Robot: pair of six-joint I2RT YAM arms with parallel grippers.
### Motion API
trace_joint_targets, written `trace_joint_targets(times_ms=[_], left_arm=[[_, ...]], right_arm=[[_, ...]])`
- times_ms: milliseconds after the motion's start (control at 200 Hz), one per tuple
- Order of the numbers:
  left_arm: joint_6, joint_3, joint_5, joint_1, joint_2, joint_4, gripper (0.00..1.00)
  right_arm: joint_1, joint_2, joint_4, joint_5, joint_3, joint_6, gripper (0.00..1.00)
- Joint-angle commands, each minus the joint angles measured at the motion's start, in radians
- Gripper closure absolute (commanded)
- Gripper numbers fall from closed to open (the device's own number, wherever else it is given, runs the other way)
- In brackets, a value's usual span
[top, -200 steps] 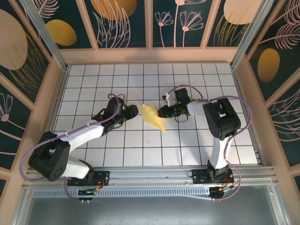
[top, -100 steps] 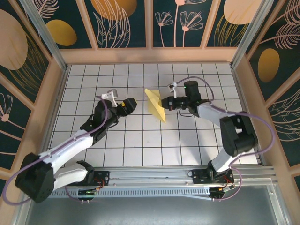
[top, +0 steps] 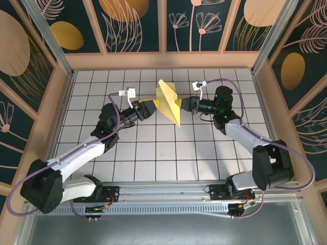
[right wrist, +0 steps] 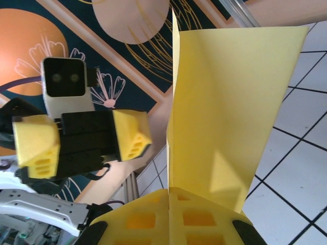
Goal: Fold a paper plane with a square sheet of paper (fold left side to right side)
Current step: Turn over the paper at the center of the table.
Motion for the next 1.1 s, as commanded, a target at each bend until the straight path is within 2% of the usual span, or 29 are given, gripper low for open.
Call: trace_joint_targets(times_ms=[0,365,576,696,931,1011,1096], left_arm=[[0.001,0.062,0.094,-0.01,0.045,0.081,0.36],[0.005,0.142,0.137,-0.04,0.159,0.059,0.52],[0.029,0.16,0.127,-0.046,0.173,0.022,0.65],[0.027,0.16,0.129,-0.046,0.178,0.024,0.75],[0.038,0.155,0.103,-0.048,0.166,0.007,0.93],[0.041,0.153,0.093,-0.047,0.162,0.005,0.97],[0.042,0.151,0.089,-0.048,0.16,0.006,0.98]], right_arm=[[-0.004,-0.036,0.083,-0.044,-0.02,0.067,1.0],[0.012,-0.023,0.225,-0.072,-0.047,0.187,1.0],[0.026,-0.008,0.267,-0.067,-0.048,0.222,1.0],[0.03,-0.005,0.259,-0.067,-0.047,0.221,1.0],[0.03,-0.029,0.117,-0.021,-0.026,0.135,1.0],[0.027,-0.056,0.005,0.014,-0.007,0.063,0.93],[0.022,-0.097,-0.114,0.064,0.014,-0.016,0.81]])
